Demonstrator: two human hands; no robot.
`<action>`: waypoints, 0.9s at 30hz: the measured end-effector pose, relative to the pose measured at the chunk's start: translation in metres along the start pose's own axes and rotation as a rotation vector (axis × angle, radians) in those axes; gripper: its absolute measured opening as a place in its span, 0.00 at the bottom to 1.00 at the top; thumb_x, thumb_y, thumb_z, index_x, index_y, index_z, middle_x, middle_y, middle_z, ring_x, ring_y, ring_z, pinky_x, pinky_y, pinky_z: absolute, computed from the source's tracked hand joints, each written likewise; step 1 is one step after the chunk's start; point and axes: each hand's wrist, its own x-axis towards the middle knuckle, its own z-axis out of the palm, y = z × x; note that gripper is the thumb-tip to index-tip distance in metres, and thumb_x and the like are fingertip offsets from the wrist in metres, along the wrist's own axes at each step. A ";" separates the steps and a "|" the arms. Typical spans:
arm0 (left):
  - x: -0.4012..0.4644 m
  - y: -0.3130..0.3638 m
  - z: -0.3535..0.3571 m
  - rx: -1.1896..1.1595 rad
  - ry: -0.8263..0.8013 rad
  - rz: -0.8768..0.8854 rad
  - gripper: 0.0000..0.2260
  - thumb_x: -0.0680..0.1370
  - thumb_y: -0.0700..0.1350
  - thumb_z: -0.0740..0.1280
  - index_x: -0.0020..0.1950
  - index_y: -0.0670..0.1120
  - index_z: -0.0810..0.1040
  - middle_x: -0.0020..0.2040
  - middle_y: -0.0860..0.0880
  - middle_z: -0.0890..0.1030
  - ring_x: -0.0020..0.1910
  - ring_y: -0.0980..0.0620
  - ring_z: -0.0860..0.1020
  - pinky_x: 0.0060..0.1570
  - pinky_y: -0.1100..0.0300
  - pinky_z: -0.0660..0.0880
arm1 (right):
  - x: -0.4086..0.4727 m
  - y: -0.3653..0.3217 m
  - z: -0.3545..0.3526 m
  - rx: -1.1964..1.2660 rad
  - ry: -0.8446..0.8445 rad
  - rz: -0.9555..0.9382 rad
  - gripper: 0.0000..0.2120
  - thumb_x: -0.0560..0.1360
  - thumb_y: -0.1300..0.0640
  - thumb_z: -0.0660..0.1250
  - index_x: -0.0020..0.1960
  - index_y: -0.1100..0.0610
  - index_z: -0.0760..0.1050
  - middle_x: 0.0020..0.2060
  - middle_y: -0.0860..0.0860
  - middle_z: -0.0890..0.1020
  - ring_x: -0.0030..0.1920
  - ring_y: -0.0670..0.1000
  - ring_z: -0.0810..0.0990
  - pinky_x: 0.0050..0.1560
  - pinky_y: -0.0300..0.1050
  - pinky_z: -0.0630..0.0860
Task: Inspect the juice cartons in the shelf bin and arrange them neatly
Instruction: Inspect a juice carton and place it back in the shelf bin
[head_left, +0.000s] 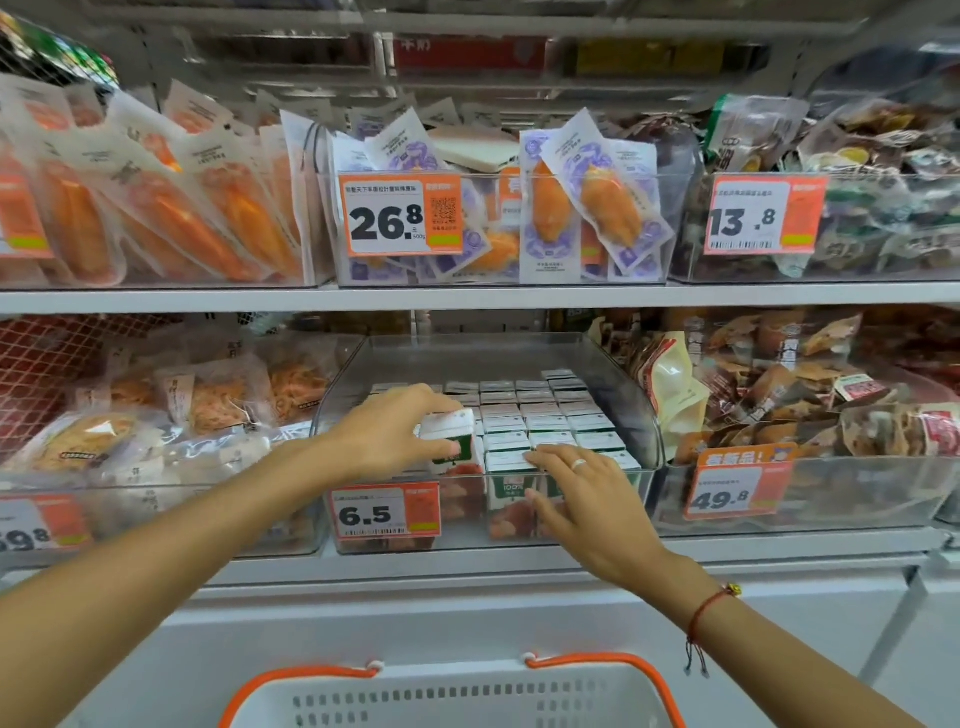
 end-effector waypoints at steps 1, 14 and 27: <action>0.005 0.002 0.004 0.057 -0.043 0.014 0.24 0.78 0.53 0.68 0.73 0.50 0.69 0.69 0.51 0.73 0.70 0.49 0.69 0.65 0.55 0.66 | 0.000 0.000 0.000 -0.002 -0.004 0.002 0.21 0.81 0.44 0.57 0.72 0.49 0.67 0.69 0.44 0.71 0.69 0.46 0.66 0.68 0.40 0.57; 0.008 -0.015 0.044 0.007 -0.172 0.007 0.16 0.84 0.53 0.55 0.68 0.50 0.72 0.64 0.49 0.77 0.63 0.48 0.73 0.62 0.48 0.71 | -0.001 0.002 0.000 -0.015 -0.006 -0.028 0.23 0.80 0.45 0.60 0.73 0.50 0.66 0.69 0.46 0.72 0.69 0.48 0.67 0.69 0.43 0.60; -0.069 -0.040 0.064 0.170 0.358 0.052 0.19 0.81 0.52 0.62 0.72 0.50 0.72 0.68 0.53 0.74 0.68 0.52 0.72 0.66 0.56 0.68 | 0.049 -0.024 -0.026 0.158 -0.184 -0.048 0.17 0.82 0.48 0.57 0.68 0.52 0.72 0.67 0.49 0.75 0.66 0.51 0.72 0.63 0.47 0.70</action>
